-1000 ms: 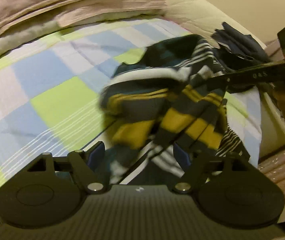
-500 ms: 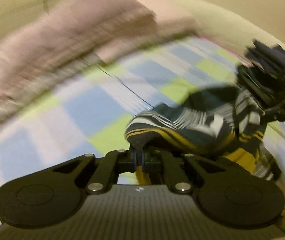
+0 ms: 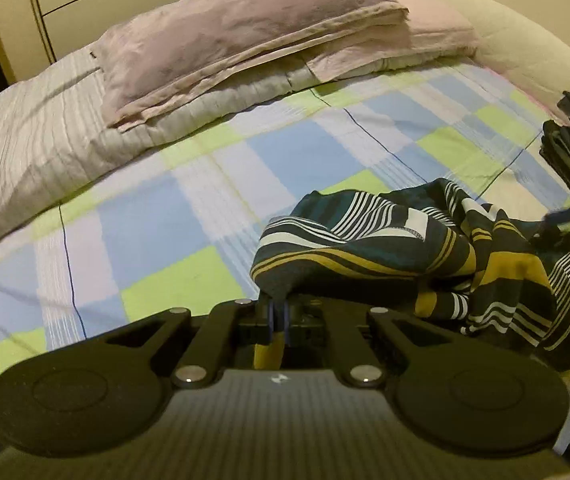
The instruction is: Fold clothes
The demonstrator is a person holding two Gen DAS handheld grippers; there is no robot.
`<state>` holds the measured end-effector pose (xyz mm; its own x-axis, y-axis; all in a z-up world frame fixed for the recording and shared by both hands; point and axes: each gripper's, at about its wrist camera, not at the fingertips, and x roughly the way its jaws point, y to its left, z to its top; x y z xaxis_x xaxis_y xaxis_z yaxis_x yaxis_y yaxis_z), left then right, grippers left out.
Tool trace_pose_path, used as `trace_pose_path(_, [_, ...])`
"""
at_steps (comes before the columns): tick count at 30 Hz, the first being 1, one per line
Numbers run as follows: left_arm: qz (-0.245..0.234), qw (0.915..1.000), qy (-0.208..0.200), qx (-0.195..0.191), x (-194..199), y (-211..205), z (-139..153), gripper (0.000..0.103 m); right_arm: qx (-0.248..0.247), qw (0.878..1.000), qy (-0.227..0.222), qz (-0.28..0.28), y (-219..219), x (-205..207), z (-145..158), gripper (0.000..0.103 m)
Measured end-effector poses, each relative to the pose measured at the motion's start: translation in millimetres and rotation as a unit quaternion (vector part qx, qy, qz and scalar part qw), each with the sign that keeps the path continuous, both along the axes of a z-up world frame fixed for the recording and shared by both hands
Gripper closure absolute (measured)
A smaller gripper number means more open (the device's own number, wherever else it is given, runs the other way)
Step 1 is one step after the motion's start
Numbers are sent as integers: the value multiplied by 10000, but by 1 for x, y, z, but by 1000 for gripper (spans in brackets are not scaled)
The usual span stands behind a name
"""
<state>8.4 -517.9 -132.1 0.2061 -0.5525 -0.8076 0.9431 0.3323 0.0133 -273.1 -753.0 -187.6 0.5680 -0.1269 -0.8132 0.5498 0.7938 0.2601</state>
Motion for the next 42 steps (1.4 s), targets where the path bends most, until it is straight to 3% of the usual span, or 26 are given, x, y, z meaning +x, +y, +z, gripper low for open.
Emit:
trace_pose_path(3, [31,9999,75,-64,6,19,2,100,116,9991,415,19,16,28,-33,10])
trace_pose_path(5, [51,9999,125,-107,9,32,3,100,152,9978,650,46,20,37,-49,45])
trace_pose_path(6, [51,9998,125,-136,11,38,4,100,111,9977,658,82,23,36,-44,80])
trace_pose_path(7, [62,9998,85,-189,13,45,8,100,59,9978,644,121,27,33,-36,87])
trace_pose_path(12, [211,9984,-263,-459,39,95,53,100,-434,9986,288,-95,43,-3,45,92])
trace_pose_path(20, [-166,9891,-1212,-816,57,143,168,99,-1363,9874,-411,-697,66,-68,196,92])
trace_pose_path(23, [-193,9854,-1391,-961,65,138,192,97,-1736,9776,-602,-1028,54,-81,241,92])
trace_pose_path(26, [-205,9843,-1480,-939,69,103,189,96,-2113,9688,-692,-1091,29,-77,263,92])
trace_pose_path(28, [-213,9838,-1532,-907,71,76,184,88,-2315,9665,-578,-950,-2,-60,255,91])
trace_pose_path(29, [-103,9847,-1541,-809,74,60,175,76,-2259,9694,-474,-840,-22,-46,243,91])
trace_pose_path(32, [458,9877,-1458,-340,81,13,132,68,-2136,9746,-28,-668,-73,-8,191,69])
trace_pose_path(34, [645,9920,-1079,-94,73,0,98,65,-2108,9750,327,-622,-102,14,150,54])
trace_pose_path(35, [650,9944,-832,5,62,-1,79,60,-2022,9769,380,-577,-106,16,132,51])
trace_pose_path(37, [659,9971,-336,204,41,-3,40,53,-1721,9832,415,-452,-107,13,99,50])
trace_pose_path(39, [666,9968,160,402,20,-5,1,53,-1248,9912,377,-231,-99,-2,66,50])
trace_pose_path(42, [672,9897,985,790,-18,-6,-64,52,-560,9963,648,74,-79,-22,14,49])
